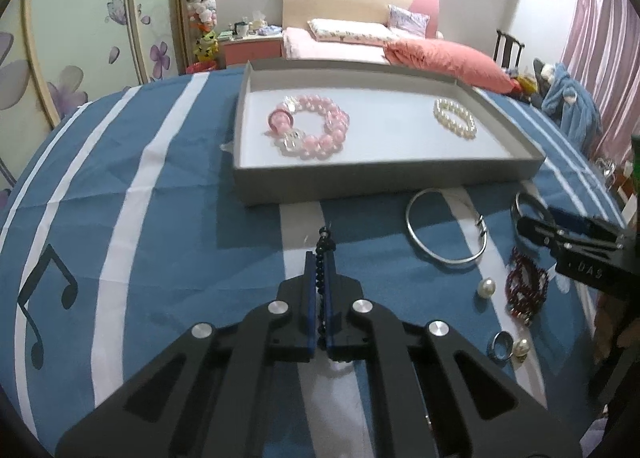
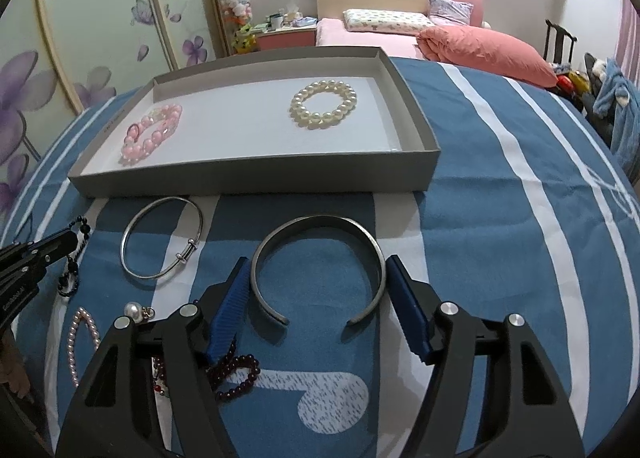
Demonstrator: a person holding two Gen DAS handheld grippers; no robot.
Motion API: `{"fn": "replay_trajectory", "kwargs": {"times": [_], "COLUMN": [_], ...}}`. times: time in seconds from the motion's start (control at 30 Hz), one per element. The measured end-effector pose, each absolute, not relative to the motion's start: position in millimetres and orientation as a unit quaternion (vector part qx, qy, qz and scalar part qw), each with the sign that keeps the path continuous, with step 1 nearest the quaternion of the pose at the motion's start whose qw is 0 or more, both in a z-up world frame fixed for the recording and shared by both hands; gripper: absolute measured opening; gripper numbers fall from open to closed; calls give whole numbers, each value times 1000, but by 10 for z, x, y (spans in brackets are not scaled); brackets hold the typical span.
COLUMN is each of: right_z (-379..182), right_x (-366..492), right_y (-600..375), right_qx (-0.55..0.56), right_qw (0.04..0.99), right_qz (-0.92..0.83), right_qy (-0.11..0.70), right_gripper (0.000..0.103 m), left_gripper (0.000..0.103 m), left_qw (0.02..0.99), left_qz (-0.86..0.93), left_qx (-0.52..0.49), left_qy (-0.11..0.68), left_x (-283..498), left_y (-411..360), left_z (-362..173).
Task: Organize jewelry
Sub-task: 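Grasp and lift the silver cuff bangle with the right tool while the left tool holds the black strand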
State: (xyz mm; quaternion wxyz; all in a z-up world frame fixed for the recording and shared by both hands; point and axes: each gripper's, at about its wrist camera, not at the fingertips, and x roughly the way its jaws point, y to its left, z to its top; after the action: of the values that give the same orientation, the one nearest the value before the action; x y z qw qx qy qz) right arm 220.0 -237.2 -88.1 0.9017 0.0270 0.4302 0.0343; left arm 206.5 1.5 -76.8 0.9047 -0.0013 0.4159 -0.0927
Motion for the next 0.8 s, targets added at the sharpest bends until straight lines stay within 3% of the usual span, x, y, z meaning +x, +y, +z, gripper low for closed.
{"fn": "replay_trajectory", "kwargs": {"times": [0.8], "right_z": [-453], "right_x": [1789], "right_y": [-2289], "right_qx": [77], "right_qw": [935], "right_qz": [66], "right_qy": [341], "right_gripper": [67], "left_gripper": [4], "left_qw": [942], "left_qz": [-109], "left_qx": [-39], "left_qy": [315], "left_x": [1646], "left_y": [-36], "left_z": [-289]}}
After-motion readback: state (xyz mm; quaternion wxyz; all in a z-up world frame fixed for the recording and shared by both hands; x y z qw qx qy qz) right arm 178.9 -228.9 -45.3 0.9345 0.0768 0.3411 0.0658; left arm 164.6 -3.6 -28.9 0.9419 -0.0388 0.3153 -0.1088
